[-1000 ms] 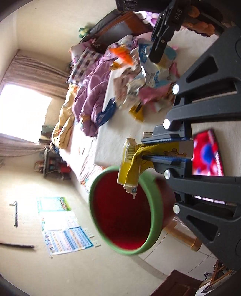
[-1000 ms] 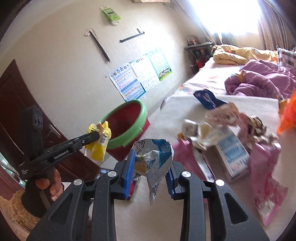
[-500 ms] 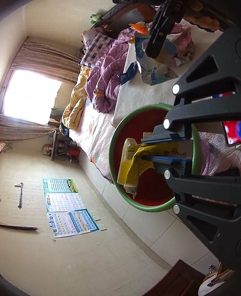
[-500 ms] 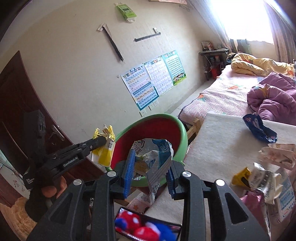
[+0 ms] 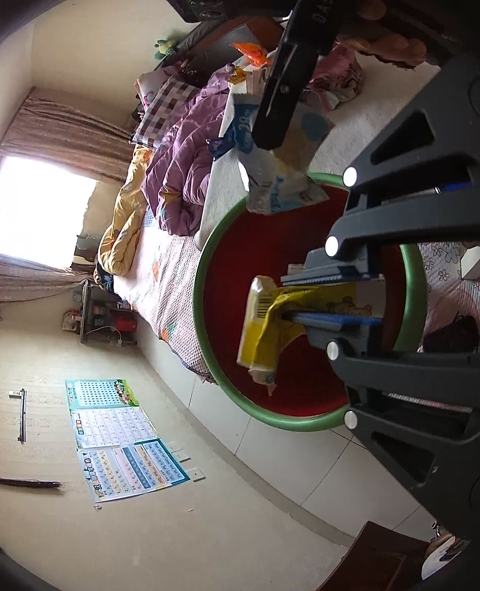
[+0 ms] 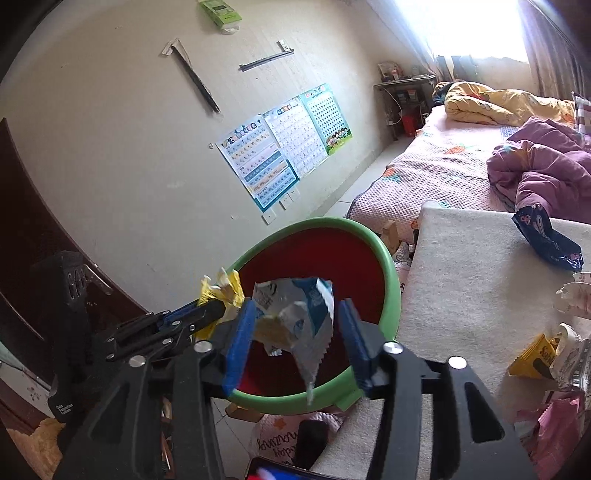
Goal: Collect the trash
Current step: 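Carry both wrappers over the green bucket and open both tools to drop them, then grasp a pink snack bag with the left tool while the right tool grasps another pink bag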
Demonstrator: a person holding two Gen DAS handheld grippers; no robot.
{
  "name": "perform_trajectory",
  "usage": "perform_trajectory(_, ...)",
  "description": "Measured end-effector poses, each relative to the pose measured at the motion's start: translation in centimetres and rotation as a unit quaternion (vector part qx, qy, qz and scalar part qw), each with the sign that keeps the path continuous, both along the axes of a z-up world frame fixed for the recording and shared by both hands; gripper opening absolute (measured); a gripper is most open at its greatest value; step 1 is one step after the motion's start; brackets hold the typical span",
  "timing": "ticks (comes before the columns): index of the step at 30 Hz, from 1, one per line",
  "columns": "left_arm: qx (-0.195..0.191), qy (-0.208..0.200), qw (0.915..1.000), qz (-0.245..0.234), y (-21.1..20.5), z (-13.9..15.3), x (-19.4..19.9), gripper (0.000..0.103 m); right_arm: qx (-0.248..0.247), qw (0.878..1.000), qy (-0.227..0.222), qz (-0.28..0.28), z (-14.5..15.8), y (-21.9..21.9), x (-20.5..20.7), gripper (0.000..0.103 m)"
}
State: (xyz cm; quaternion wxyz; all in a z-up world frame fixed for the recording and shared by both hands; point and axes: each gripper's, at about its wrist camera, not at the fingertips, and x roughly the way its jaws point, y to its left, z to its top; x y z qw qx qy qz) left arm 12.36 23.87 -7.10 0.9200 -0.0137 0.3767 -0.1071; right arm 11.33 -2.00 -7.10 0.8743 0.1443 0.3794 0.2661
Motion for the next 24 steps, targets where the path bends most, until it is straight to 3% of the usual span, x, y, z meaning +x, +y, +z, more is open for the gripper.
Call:
perform_trajectory(1,-0.001,0.0,1.0,0.0,-0.2,0.1,0.0,0.039,0.002,1.0,-0.002,-0.002,0.0,0.1,-0.1,0.054)
perform_trajectory(3,-0.005,-0.005,1.0,0.002,0.0,0.1,0.0,0.048,-0.001,1.0,-0.009,-0.006,0.2,0.2,-0.5,0.056)
perform_trajectory(16,-0.014,-0.027,0.9994,0.016,-1.1,0.8,-1.0,0.048,-0.011,0.998,-0.039,-0.044,1.9,-3.2,-4.5,0.064)
perform_trajectory(24,-0.028,-0.032,0.9991,-0.007,-5.3,1.7,-3.4,0.048,-0.106,0.991,-0.029,-0.073,-0.2,-9.5,-8.0,0.068)
